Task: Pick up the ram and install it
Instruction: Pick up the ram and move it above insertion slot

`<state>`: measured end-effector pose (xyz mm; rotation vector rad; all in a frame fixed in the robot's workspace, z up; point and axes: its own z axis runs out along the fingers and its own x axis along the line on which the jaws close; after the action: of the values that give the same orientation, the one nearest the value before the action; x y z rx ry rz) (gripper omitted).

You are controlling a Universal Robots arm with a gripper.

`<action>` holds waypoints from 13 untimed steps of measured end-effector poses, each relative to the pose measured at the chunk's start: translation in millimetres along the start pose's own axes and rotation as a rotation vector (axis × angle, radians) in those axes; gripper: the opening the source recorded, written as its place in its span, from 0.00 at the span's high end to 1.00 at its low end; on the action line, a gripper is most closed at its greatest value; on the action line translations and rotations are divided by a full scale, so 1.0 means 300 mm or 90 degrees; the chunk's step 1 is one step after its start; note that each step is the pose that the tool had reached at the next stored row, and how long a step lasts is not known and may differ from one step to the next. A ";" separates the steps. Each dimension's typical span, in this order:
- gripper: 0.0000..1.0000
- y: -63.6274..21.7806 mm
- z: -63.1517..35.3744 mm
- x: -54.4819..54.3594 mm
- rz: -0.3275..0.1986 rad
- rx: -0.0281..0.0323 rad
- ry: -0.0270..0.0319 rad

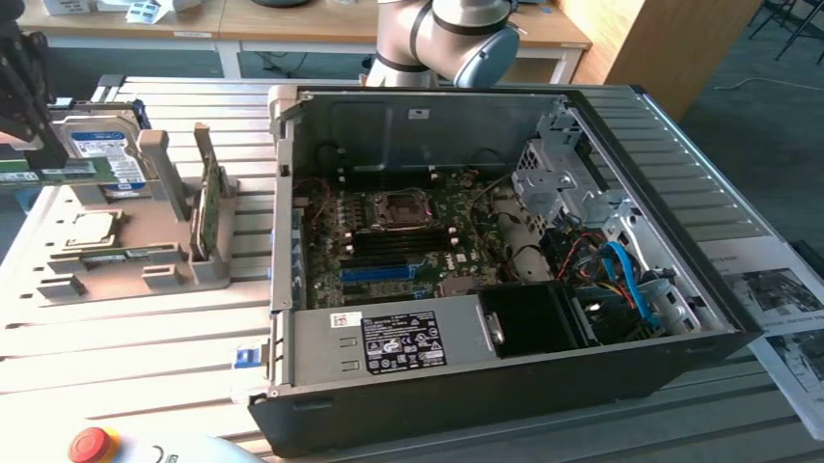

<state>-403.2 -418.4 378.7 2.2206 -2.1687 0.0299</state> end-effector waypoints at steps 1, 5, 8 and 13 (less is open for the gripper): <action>0.88 0.000 -0.003 0.000 0.000 0.0000 0.0003; 0.88 0.000 -0.004 0.000 0.000 0.0001 0.0004; 0.88 0.000 -0.006 0.000 0.000 -0.0001 0.0005; 0.88 0.000 -0.034 0.001 0.000 0.0000 0.0005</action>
<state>-403.2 -418.4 389.0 2.2202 -2.1683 0.0307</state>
